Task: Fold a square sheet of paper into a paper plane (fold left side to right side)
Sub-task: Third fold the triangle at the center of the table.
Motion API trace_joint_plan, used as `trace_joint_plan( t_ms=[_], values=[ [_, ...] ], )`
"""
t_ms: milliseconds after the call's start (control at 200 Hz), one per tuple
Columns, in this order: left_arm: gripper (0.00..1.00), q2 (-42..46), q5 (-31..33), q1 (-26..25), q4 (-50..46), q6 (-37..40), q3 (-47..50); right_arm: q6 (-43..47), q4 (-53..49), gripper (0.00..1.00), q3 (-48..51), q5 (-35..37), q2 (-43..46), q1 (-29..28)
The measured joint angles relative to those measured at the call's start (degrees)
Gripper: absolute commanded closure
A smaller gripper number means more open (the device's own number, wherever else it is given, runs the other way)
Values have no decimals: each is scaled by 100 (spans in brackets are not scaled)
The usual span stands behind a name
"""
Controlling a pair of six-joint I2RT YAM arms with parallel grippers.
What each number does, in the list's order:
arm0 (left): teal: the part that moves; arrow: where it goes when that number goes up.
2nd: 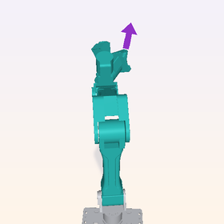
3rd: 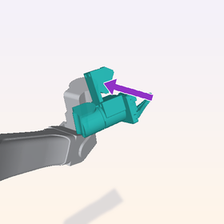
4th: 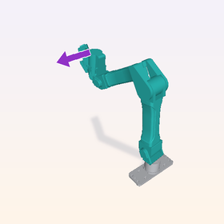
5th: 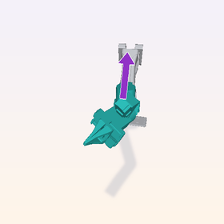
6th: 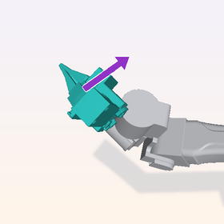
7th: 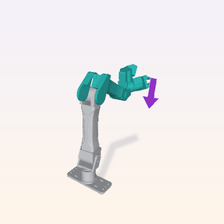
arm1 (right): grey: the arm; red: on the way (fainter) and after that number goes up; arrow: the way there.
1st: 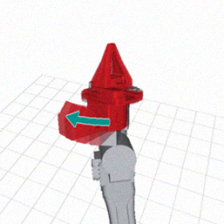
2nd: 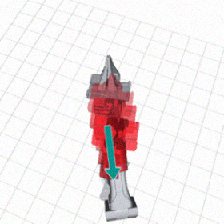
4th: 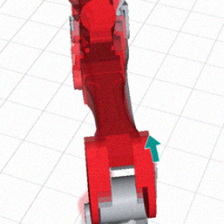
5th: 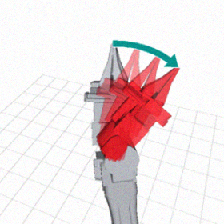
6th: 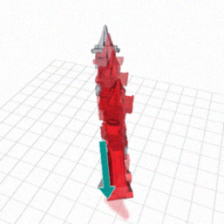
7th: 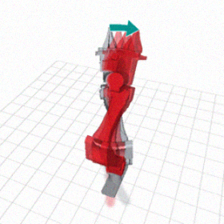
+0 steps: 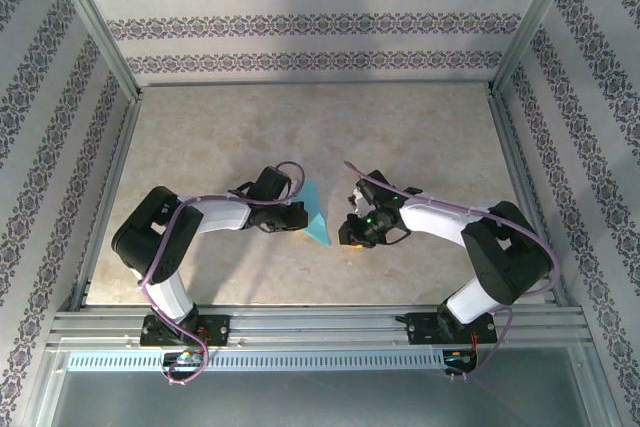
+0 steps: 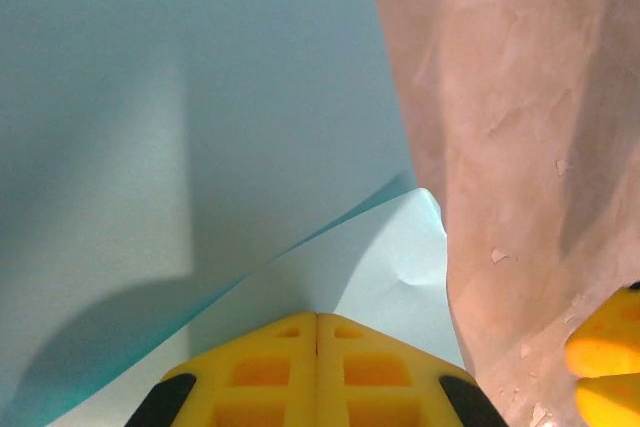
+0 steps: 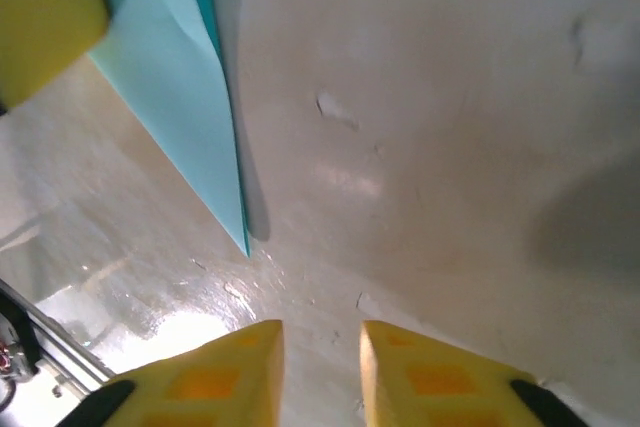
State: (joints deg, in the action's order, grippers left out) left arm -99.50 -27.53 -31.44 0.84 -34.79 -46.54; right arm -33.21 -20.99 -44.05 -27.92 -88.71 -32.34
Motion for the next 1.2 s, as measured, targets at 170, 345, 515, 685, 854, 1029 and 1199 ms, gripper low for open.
trace_joint_plan(
  t_ms=[170,345,515,685,854,1029,1199],
  values=[
    [79,50,15,20,-188,31,-201,553,144,55,-208,203,15,111],
    [72,584,-66,343,-310,26,-212,1102,527,49,-511,295,-179,107],
    [64,1056,-68,868,-304,-37,-96,1491,813,48,-841,319,-678,70],
    [58,1261,7,1161,-306,-245,321,1731,868,48,-1215,356,-1150,-85],
    [56,1290,107,1211,-304,-382,507,1853,881,50,-1443,369,-1419,-170],
    [55,1290,105,1252,-295,-483,509,1897,863,63,-1596,455,-1572,-245],
    [52,1290,76,1322,-173,-592,531,1969,820,79,-1633,551,-1604,-271]
  ],
)
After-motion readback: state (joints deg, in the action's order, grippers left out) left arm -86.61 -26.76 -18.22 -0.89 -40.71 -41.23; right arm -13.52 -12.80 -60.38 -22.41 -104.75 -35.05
